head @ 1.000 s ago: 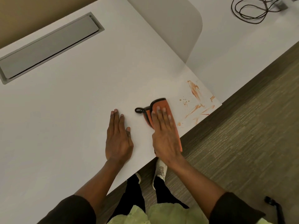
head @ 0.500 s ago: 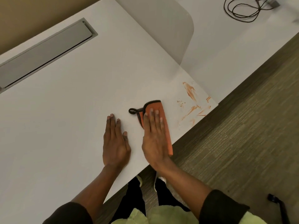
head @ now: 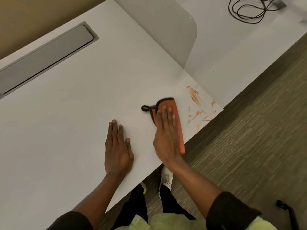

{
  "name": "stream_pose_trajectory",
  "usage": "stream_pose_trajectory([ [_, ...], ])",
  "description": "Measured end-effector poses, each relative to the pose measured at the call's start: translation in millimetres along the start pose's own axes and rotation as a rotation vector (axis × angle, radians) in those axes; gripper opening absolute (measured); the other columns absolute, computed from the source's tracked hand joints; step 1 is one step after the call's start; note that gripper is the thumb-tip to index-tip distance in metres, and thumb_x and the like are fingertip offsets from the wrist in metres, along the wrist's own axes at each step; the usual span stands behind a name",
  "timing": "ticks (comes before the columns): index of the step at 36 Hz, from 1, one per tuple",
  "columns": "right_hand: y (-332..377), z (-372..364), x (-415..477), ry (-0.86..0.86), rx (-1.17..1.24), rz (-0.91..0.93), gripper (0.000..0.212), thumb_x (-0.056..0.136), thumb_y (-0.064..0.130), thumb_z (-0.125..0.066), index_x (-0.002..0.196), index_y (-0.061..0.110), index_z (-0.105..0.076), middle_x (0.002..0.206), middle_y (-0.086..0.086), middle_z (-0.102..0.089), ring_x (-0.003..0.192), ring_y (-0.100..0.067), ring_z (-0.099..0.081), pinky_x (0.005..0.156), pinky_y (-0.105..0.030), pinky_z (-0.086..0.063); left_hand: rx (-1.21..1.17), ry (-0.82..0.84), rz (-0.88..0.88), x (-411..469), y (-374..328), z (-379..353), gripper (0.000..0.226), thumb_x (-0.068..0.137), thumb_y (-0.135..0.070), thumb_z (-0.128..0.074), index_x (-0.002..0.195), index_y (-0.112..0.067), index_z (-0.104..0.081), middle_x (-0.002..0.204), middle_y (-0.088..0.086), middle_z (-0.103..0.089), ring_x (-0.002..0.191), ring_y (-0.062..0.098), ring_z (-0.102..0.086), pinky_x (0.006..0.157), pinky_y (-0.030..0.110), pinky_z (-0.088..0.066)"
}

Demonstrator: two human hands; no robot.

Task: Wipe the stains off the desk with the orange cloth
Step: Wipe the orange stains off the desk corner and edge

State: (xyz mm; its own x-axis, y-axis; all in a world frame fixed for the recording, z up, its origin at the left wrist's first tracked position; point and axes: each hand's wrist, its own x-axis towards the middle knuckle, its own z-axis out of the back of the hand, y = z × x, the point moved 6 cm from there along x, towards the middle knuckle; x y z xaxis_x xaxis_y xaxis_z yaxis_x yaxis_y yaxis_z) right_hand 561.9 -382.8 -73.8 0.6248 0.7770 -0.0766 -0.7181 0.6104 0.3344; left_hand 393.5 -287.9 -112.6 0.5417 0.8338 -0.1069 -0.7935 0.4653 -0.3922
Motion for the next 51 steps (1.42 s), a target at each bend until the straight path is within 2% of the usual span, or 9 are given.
stream_pose_trajectory([
  [5, -42.3, 22.7, 50.9, -0.028, -0.085, -0.108, 0.078, 0.100, 0.002, -0.045, 0.168, 0.005, -0.007, 0.177, -0.019, 0.001, 0.166, -0.035, 0.006, 0.135, -0.050, -0.005, 0.027, 0.003, -0.011, -0.6, -2.9, 3.4, 0.062, 0.116, -0.038, -0.026, 0.173, -0.013, -0.022, 0.185, -0.002, -0.004, 0.170, 0.010, 0.007, 0.131, 0.018, 0.008],
  [10, -48.2, 29.3, 17.3, -0.119, -0.038, -0.259, 0.079, 0.099, 0.006, -0.050, 0.167, 0.003, -0.011, 0.177, -0.020, -0.004, 0.166, -0.037, 0.003, 0.135, -0.051, -0.008, 0.021, 0.006, -0.012, -0.5, -4.9, 4.6, 0.063, 0.116, -0.038, -0.025, 0.173, -0.011, -0.024, 0.185, -0.001, -0.004, 0.170, 0.010, 0.007, 0.134, 0.023, 0.003],
  [18, -13.4, 9.9, 19.4, -0.009, 0.039, 0.085, 0.078, 0.100, -0.002, -0.049, 0.168, 0.009, -0.013, 0.178, -0.014, -0.002, 0.166, -0.031, 0.005, 0.136, -0.049, -0.005, 0.007, -0.007, -0.007, -0.2, 1.8, -3.2, 0.060, 0.118, -0.035, -0.032, 0.174, -0.016, -0.021, 0.185, -0.005, -0.002, 0.170, 0.010, 0.006, 0.136, 0.041, -0.013],
  [26, -53.7, 26.9, 22.7, -0.117, 0.025, -0.131, 0.075, 0.097, 0.001, -0.045, 0.167, 0.004, -0.017, 0.177, -0.017, -0.011, 0.166, -0.033, -0.004, 0.135, -0.051, -0.012, 0.013, -0.006, -0.016, -0.5, 0.1, -1.9, 0.062, 0.116, -0.038, -0.026, 0.173, -0.012, -0.024, 0.185, -0.004, -0.003, 0.170, 0.010, 0.006, 0.136, 0.035, -0.008],
  [30, -17.9, 3.5, -19.8, -0.059, 0.054, 0.006, 0.077, 0.095, -0.001, -0.042, 0.167, 0.005, -0.016, 0.177, -0.018, -0.007, 0.166, -0.036, -0.001, 0.134, -0.054, -0.016, 0.001, -0.019, -0.005, -0.4, 2.5, -4.1, 0.063, 0.116, -0.040, -0.027, 0.174, -0.017, -0.020, 0.185, -0.008, -0.001, 0.170, 0.008, 0.006, 0.135, 0.039, -0.011],
  [35, -13.8, 3.7, 10.6, 0.038, 0.002, 0.142, 0.073, 0.093, 0.004, -0.021, 0.166, 0.004, -0.021, 0.176, -0.019, -0.012, 0.165, -0.039, -0.005, 0.134, -0.055, -0.016, -0.001, -0.018, -0.005, 0.0, 5.4, -7.4, 0.063, 0.116, -0.042, -0.027, 0.174, -0.021, -0.017, 0.185, -0.010, 0.001, 0.170, 0.007, 0.006, 0.135, 0.040, -0.012],
  [44, -57.3, 23.4, 11.5, -0.034, -0.013, -0.146, 0.079, 0.089, 0.005, -0.028, 0.167, 0.006, -0.015, 0.177, -0.017, -0.009, 0.166, -0.035, -0.003, 0.135, -0.052, -0.013, 0.019, -0.004, -0.008, -0.8, 1.9, -3.1, 0.063, 0.116, -0.039, -0.025, 0.174, -0.014, -0.021, 0.185, -0.006, -0.001, 0.170, 0.008, 0.008, 0.136, 0.037, -0.009],
  [47, -17.8, 6.1, -27.6, -0.020, 0.029, -0.001, 0.080, 0.088, -0.002, -0.038, 0.166, 0.006, -0.020, 0.176, -0.018, -0.015, 0.164, -0.040, -0.010, 0.132, -0.058, -0.023, 0.020, -0.004, -0.010, 0.1, 1.6, -3.8, 0.063, 0.116, -0.039, -0.025, 0.174, -0.015, -0.021, 0.185, -0.006, 0.000, 0.170, 0.008, 0.008, 0.136, 0.037, -0.009],
  [51, 21.9, -12.6, -33.4, 0.073, 0.096, 0.232, 0.070, 0.096, 0.002, -0.015, 0.165, 0.004, -0.024, 0.175, -0.018, -0.017, 0.164, -0.037, -0.010, 0.131, -0.056, -0.024, 0.017, -0.019, -0.014, 0.6, 2.7, -5.2, 0.063, 0.116, -0.041, -0.026, 0.174, -0.017, -0.019, 0.185, -0.005, -0.001, 0.170, 0.009, 0.005, 0.136, 0.040, -0.013],
])
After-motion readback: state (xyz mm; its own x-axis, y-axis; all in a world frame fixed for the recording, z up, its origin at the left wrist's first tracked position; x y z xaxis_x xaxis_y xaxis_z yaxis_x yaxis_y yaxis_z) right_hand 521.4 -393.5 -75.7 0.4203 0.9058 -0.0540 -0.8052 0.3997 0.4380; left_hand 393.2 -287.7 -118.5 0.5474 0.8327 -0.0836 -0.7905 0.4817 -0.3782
